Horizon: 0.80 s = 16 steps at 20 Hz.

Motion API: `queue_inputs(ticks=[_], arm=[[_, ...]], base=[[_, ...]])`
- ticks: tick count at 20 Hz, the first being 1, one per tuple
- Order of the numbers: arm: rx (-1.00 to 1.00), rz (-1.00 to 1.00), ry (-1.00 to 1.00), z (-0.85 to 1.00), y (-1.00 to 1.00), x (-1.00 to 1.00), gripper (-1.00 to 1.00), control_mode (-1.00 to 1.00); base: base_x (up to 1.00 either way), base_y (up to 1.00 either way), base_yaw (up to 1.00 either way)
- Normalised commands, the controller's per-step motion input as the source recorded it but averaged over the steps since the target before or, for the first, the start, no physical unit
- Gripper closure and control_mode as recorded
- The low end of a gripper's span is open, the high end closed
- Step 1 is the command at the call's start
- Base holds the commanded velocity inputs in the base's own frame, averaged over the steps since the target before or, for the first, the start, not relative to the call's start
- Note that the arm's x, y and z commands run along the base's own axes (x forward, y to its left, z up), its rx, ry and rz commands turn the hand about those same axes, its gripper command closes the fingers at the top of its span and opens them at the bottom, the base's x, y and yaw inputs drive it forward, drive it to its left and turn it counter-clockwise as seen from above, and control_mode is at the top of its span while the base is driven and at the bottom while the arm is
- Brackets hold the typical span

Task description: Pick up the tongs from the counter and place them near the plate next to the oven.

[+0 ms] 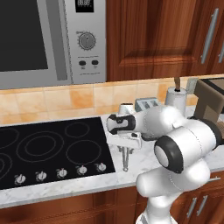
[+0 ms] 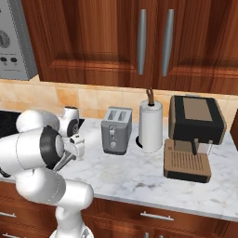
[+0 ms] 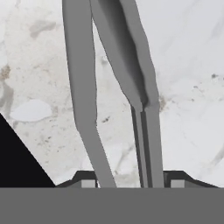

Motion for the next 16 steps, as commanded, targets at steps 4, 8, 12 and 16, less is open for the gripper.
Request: queue_inputs(ticks=[4, 8, 12, 16], arm=[[0.06, -0.05, -0.06, 0.38, -0.10, -0.47, 1.00, -1.00], [0.02, -0.04, -0.08, 0.46, -0.05, -0.50, 1.00, -1.00], [0.00, -0.04, -0.03, 0.55, -0.03, -0.46, 1.00, -1.00], [0.00, -0.03, -0.08, 0.63, 0.00, -0.42, 1.00, -1.00]], base=[[0.00, 0.00, 0.00], [0.00, 0.00, 0.00], [0.00, 0.00, 0.00], [0.00, 0.00, 0.00]])
